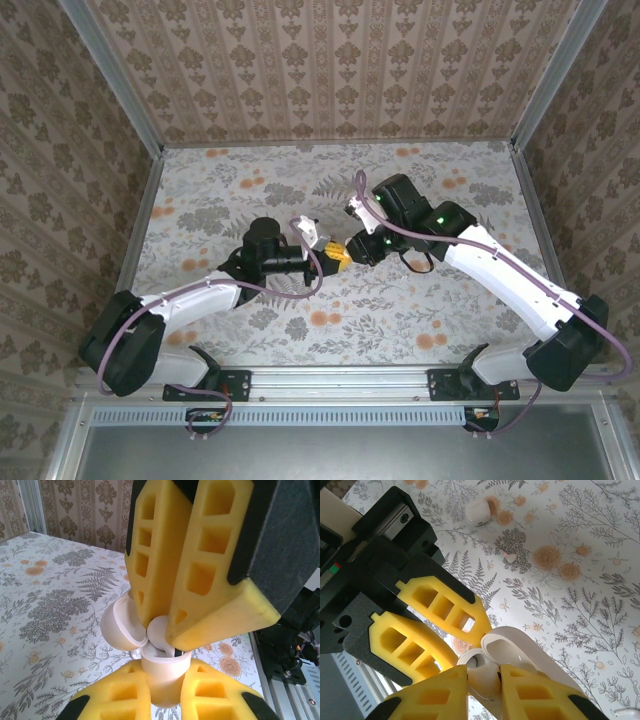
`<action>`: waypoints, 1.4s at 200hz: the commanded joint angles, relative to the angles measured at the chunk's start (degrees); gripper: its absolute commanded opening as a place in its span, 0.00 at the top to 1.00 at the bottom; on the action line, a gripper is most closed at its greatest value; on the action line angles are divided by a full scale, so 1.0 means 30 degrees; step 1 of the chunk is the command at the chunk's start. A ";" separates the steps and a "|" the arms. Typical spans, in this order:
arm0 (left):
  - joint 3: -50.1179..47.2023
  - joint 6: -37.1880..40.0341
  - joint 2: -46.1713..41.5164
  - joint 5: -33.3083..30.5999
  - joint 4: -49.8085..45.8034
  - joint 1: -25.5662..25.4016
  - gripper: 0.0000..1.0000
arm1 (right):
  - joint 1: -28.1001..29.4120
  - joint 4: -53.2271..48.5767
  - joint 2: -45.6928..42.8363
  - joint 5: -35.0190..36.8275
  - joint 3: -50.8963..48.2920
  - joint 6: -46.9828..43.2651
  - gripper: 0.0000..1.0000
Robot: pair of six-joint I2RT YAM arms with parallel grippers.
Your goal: Insert the wireless bluetooth earbuds into the charging case
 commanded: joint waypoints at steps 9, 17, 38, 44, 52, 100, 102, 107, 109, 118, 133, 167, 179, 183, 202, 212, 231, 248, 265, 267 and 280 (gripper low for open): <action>0.0754 0.0253 -0.0296 0.0643 0.1789 -0.0099 1.00 | 0.0091 -0.1158 0.0261 0.1791 0.0247 0.0445 0.82; 0.0727 0.0247 -0.0316 0.0605 0.1789 -0.0104 1.00 | 0.0091 -0.1103 0.0175 0.1822 0.0277 0.0567 0.82; 0.0656 0.0256 -0.0329 0.0565 0.1811 -0.0114 1.00 | 0.0062 -0.1013 -0.0041 0.1920 0.0359 0.0903 0.82; 0.0646 0.0225 -0.0356 0.0569 0.1841 -0.0114 1.00 | 0.0065 -0.1028 -0.0101 0.1935 0.0391 0.0966 0.82; 0.0602 0.0248 -0.0353 0.0523 0.1834 -0.0096 1.00 | 0.0062 -0.1023 -0.0174 0.2036 0.0423 0.1055 0.83; 0.0377 0.0281 -0.0500 0.0409 0.1822 -0.0097 1.00 | 0.0022 -0.0817 -0.0802 0.2250 0.0563 0.1608 0.83; 0.0372 0.0284 -0.0499 0.0414 0.1819 -0.0095 1.00 | 0.0023 -0.0806 -0.0838 0.2232 0.0591 0.1614 0.83; 0.0374 0.0295 -0.0499 0.0395 0.1846 -0.0112 1.00 | 0.0004 -0.0793 -0.0893 0.2169 0.0573 0.1642 0.83; 0.0379 0.0303 -0.0514 0.0374 0.1848 -0.0114 1.00 | 0.0003 -0.0793 -0.0905 0.2146 0.0571 0.1645 0.83; 0.0347 0.0288 -0.0510 0.0406 0.1848 -0.0086 1.00 | 0.0013 -0.0783 -0.0956 0.2100 0.0600 0.1700 0.83; 0.0361 0.0276 -0.0507 0.0387 0.1848 -0.0109 1.00 | 0.0018 -0.0845 -0.1027 0.2056 0.0709 0.1770 0.83; 0.0360 0.0303 -0.0499 0.0366 0.1849 -0.0088 1.00 | 0.0026 -0.0920 -0.1050 0.2107 0.0877 0.2024 0.83; 0.0360 0.0278 -0.0481 0.0351 0.1848 -0.0086 1.00 | 0.0014 -0.0875 -0.1046 0.2078 0.0887 0.2113 0.83; 0.0361 0.0283 -0.0471 0.0342 0.1841 -0.0113 1.00 | 0.0031 -0.0836 -0.1051 0.2005 0.0865 0.2110 0.83; 0.0384 0.0295 -0.0426 0.0345 0.1848 -0.0103 1.00 | 0.0032 -0.0761 -0.0954 0.1686 0.0743 0.2216 0.79; 0.0389 0.0280 -0.0413 0.0348 0.1848 -0.0098 1.00 | 0.0047 -0.0801 -0.0870 0.1530 0.0746 0.2244 0.72; 0.0375 0.0305 -0.0404 0.0338 0.1848 -0.0114 1.00 | 0.0032 -0.0816 -0.0941 0.1585 0.0883 0.2373 0.65; 0.0428 0.0289 -0.0334 0.0377 0.1848 -0.0100 1.00 | 0.0032 -0.0830 -0.1153 0.1954 0.1031 0.2442 0.63; 0.0456 0.0322 -0.0294 0.0396 0.1850 -0.0099 1.00 | 0.0003 -0.0752 -0.1399 0.2172 0.1167 0.2530 0.62; 0.0472 0.0331 -0.0294 0.0382 0.1848 -0.0111 1.00 | 0.0003 -0.0761 -0.1397 0.2169 0.1166 0.2548 0.62; 0.0485 0.0375 -0.0239 0.0383 0.1819 -0.0112 1.00 | 0.0003 -0.0737 -0.1587 0.2143 0.1309 0.2690 0.62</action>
